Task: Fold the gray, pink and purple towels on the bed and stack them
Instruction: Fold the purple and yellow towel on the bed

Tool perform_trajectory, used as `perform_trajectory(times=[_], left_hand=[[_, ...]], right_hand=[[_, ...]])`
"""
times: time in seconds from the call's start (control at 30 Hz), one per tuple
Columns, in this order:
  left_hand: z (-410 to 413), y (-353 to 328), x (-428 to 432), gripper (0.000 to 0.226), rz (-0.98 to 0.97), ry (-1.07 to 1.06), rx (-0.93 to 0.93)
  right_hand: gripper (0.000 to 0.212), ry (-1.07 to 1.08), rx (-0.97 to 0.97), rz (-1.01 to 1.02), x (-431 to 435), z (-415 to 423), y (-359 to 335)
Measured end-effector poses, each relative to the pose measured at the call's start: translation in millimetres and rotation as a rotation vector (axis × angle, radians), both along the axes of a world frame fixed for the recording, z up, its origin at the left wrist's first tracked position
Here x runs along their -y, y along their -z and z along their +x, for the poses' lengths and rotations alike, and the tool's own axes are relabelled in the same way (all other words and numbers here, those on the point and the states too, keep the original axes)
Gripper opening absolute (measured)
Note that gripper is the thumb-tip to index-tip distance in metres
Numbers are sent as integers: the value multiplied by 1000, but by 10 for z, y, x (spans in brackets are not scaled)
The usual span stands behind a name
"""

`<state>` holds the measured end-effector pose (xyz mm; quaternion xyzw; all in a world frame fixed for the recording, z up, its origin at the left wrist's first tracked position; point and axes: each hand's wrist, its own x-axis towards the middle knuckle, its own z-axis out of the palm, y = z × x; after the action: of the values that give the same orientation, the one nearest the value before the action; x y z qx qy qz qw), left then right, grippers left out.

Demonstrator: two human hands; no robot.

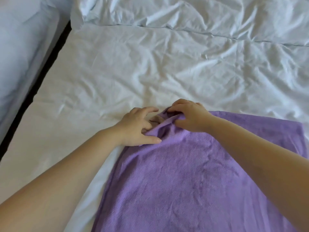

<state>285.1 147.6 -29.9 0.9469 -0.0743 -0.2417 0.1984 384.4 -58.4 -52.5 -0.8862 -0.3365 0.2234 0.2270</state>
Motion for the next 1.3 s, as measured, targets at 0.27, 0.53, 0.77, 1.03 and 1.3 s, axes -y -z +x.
perform_trajectory(times=[0.27,0.53,0.77,1.03,1.3], left_hand=[[-2,88,161,13,-313,-490,209],[262,244,251,29,205,106,400],[529,-24,-19,27,-345,-461,354],[613,-36,-225,35,-348,-710,26],[489,51,-203,39,94,-458,-37]], right_hand=[[29,185,-206,10,-132,-3,-32],[20,-2,136,44,143,-80,-90],[22,103,148,127,197,-62,-223],[22,77,71,131,-62,38,-279],[22,-12,1,70,-233,-62,-140]])
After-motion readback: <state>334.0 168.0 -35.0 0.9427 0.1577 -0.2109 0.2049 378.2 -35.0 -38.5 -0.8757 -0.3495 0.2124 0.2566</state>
